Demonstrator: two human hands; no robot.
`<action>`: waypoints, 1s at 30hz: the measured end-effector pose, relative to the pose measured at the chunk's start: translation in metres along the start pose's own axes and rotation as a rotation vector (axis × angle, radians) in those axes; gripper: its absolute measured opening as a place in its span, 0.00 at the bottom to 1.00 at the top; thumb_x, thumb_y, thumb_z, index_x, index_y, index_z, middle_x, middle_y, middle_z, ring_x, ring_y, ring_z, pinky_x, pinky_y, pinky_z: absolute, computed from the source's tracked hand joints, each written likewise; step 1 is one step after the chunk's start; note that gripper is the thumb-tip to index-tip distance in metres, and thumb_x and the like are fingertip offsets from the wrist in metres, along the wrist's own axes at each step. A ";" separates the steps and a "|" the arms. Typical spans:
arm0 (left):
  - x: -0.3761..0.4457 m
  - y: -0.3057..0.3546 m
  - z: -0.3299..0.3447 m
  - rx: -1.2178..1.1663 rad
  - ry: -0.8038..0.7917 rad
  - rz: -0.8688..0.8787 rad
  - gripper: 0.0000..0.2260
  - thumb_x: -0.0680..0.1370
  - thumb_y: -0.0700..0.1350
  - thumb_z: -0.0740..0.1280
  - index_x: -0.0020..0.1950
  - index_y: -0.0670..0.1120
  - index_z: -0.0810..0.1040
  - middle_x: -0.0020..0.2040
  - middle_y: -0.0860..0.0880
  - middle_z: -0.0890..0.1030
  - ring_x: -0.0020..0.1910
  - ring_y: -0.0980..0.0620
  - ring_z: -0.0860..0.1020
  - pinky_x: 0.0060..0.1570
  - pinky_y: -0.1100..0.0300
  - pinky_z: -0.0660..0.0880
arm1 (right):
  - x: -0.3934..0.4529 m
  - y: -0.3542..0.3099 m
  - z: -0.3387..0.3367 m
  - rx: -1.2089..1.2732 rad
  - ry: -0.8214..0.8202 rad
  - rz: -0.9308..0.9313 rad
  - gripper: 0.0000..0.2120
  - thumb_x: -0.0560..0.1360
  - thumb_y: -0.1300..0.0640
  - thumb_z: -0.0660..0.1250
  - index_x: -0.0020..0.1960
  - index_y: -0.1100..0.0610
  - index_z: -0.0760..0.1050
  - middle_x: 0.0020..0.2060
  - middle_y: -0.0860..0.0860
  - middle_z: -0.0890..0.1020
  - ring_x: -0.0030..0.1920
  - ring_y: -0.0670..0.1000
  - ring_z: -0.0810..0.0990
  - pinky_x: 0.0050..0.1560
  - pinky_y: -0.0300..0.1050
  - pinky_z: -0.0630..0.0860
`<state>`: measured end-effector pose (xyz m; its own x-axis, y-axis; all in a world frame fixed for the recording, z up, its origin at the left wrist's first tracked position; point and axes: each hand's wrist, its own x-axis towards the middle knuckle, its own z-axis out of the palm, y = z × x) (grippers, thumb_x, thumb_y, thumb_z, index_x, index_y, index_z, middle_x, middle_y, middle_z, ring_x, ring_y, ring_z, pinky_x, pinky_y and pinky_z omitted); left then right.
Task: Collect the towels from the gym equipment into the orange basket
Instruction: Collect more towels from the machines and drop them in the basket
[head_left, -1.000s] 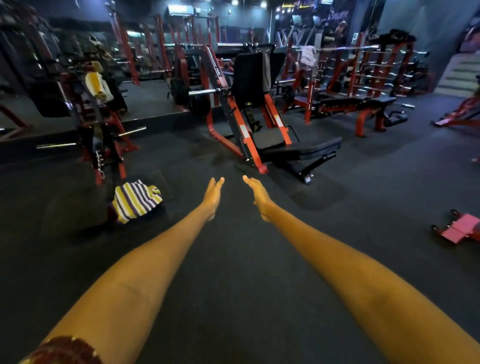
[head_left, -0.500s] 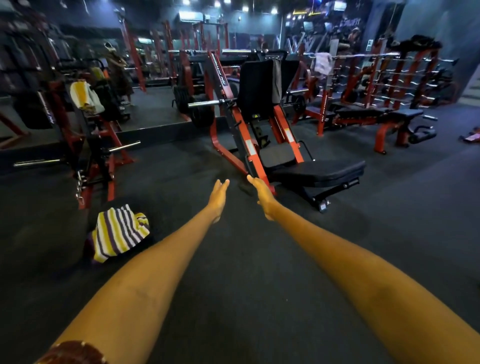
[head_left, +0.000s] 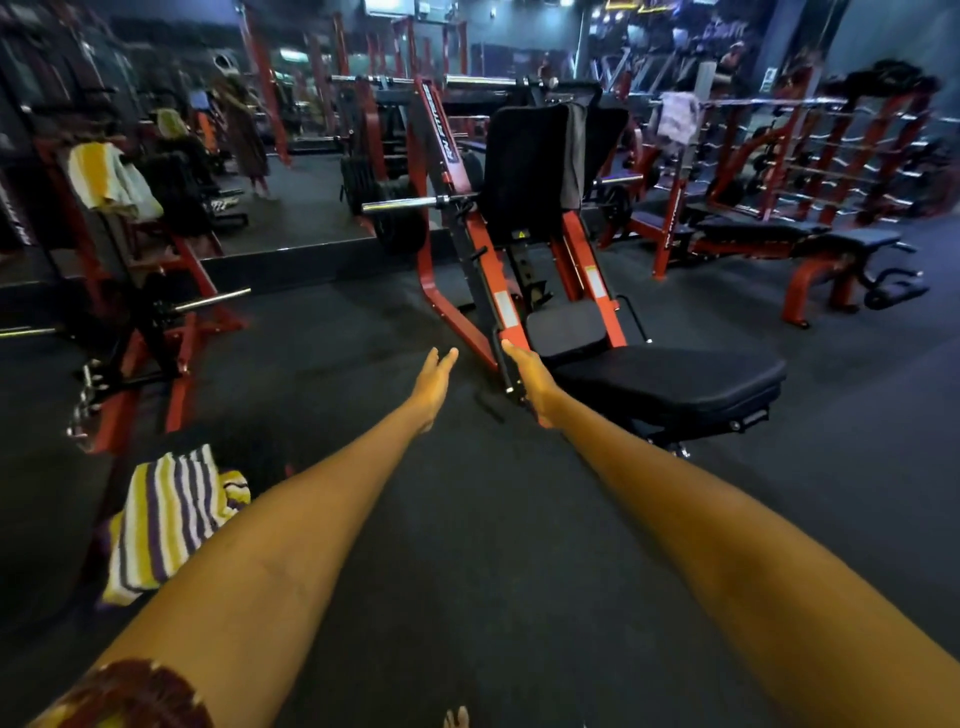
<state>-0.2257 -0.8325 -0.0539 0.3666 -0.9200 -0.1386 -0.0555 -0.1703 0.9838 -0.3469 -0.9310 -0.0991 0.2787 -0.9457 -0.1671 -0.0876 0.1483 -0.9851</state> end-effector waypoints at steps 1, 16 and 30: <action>0.026 0.007 0.001 -0.001 -0.007 0.004 0.28 0.82 0.52 0.55 0.78 0.45 0.49 0.78 0.48 0.53 0.77 0.49 0.54 0.74 0.56 0.52 | 0.031 -0.006 -0.001 0.019 -0.010 0.001 0.57 0.54 0.23 0.67 0.74 0.54 0.63 0.71 0.54 0.69 0.71 0.56 0.68 0.71 0.58 0.65; 0.359 0.081 0.091 0.006 -0.107 0.045 0.24 0.83 0.46 0.55 0.77 0.41 0.55 0.77 0.45 0.58 0.76 0.48 0.58 0.71 0.59 0.56 | 0.302 -0.105 -0.068 0.035 0.150 -0.018 0.29 0.79 0.48 0.60 0.74 0.63 0.59 0.72 0.58 0.65 0.72 0.56 0.64 0.66 0.46 0.63; 0.640 0.163 0.202 -0.006 -0.127 0.112 0.25 0.83 0.47 0.55 0.77 0.42 0.52 0.78 0.46 0.55 0.77 0.49 0.55 0.74 0.56 0.53 | 0.585 -0.191 -0.149 0.004 0.131 -0.093 0.32 0.78 0.46 0.61 0.76 0.61 0.56 0.74 0.57 0.62 0.74 0.56 0.62 0.70 0.50 0.60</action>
<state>-0.1876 -1.5201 -0.0054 0.2380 -0.9704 -0.0407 -0.0842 -0.0623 0.9945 -0.3100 -1.5560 -0.0022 0.1579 -0.9851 -0.0683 -0.0635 0.0589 -0.9962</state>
